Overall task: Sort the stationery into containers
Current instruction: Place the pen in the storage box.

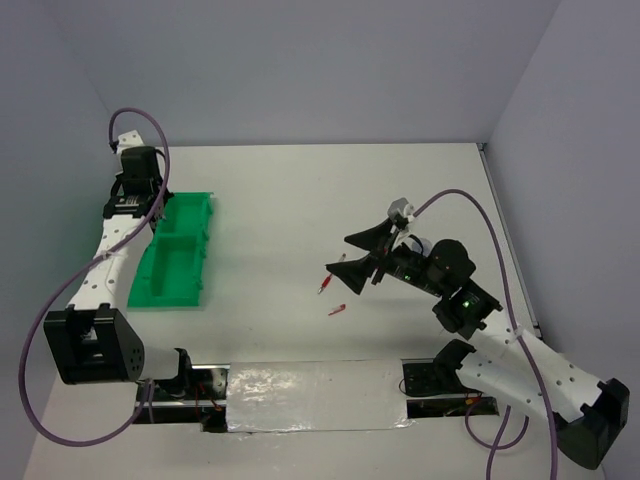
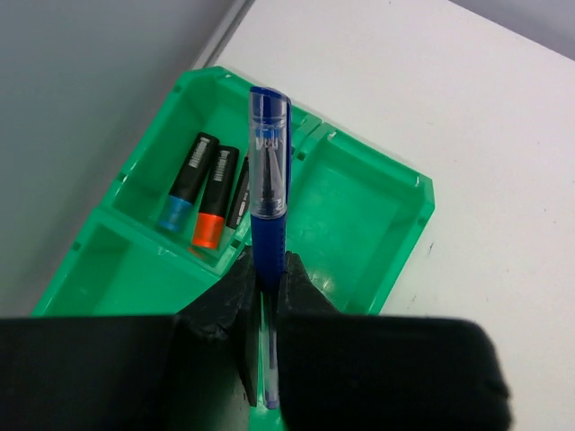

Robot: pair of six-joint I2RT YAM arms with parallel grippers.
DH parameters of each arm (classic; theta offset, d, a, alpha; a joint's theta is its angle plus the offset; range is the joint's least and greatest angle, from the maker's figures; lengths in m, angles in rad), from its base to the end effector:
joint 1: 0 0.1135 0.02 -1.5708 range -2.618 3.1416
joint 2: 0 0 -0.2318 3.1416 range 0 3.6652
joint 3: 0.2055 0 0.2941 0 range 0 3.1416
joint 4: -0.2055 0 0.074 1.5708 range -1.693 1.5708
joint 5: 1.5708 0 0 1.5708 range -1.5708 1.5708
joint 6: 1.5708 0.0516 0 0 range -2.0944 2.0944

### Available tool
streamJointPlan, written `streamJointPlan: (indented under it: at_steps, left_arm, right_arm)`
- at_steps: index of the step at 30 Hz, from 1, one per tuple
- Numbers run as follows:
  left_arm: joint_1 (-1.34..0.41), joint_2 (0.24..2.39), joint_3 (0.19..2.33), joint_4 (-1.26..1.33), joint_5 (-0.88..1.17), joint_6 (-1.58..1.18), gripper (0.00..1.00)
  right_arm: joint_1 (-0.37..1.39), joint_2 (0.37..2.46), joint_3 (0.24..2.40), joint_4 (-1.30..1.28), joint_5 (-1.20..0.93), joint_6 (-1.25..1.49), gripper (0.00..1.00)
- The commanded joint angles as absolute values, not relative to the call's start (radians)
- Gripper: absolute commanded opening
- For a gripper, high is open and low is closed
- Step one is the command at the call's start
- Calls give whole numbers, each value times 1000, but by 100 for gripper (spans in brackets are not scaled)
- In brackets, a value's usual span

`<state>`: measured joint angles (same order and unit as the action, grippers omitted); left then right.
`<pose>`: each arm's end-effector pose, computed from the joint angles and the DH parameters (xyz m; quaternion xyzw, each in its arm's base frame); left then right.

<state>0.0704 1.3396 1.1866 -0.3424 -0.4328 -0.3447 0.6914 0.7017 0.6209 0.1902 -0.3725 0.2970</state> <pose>0.3645 0.0474 0.2971 -0.2805 0.7982 0.1143 0.5207 0.1853 0.1778 0.3130 -0.2637 0.6161 0.4559 0.5856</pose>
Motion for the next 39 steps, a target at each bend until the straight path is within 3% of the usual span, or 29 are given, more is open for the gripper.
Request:
streamJointPlan:
  at_steps: [1,12,39]
  left_arm:
    - [74,1370,1215,-367,-433,-342,0]
    - [86,1499,1261,-387,-204,-327,0]
    - [86,1516,1261,-399,-169,-316,0]
  right_arm:
    - [680,721,575,285,-350,307,100]
    - [660,801,606,298,-356,334,100]
    - [660,759,578,281,-379,354,100]
